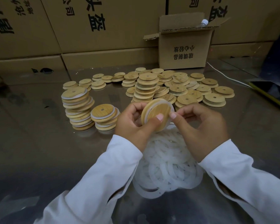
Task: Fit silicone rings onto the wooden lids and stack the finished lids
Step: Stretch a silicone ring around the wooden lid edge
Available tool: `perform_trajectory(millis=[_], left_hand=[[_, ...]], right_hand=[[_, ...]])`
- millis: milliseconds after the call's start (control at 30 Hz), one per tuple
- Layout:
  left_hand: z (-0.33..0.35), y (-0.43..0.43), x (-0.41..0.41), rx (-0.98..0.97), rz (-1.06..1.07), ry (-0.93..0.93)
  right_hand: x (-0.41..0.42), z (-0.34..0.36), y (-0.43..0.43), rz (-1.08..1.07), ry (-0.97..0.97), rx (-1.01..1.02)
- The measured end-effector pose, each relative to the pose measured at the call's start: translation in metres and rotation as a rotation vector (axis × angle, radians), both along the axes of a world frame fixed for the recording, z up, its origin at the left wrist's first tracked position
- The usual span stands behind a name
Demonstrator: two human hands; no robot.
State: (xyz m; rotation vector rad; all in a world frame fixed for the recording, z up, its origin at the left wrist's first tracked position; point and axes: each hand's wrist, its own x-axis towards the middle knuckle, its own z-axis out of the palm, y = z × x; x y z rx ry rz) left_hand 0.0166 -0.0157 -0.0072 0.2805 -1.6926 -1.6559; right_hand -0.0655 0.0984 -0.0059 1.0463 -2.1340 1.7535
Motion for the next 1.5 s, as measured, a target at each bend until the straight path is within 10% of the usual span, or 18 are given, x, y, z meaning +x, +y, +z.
perform_trajectory(millis=[300,667,1500], left_hand=[[-0.009,-0.006,-0.003,0.135,-0.119,-0.055],[-0.005,0.001,-0.001,-0.196,-0.042,-0.137],[0.005,-0.007,0.007,-0.273,-0.131,-0.132]], right_hand=[[-0.003,-0.001,0.003,-0.046,0.181,0.069],[0.0,0.005,0.006,-0.104,0.428,0.103],[-0.004,0.02,0.012,0.139,-0.116,0.123]])
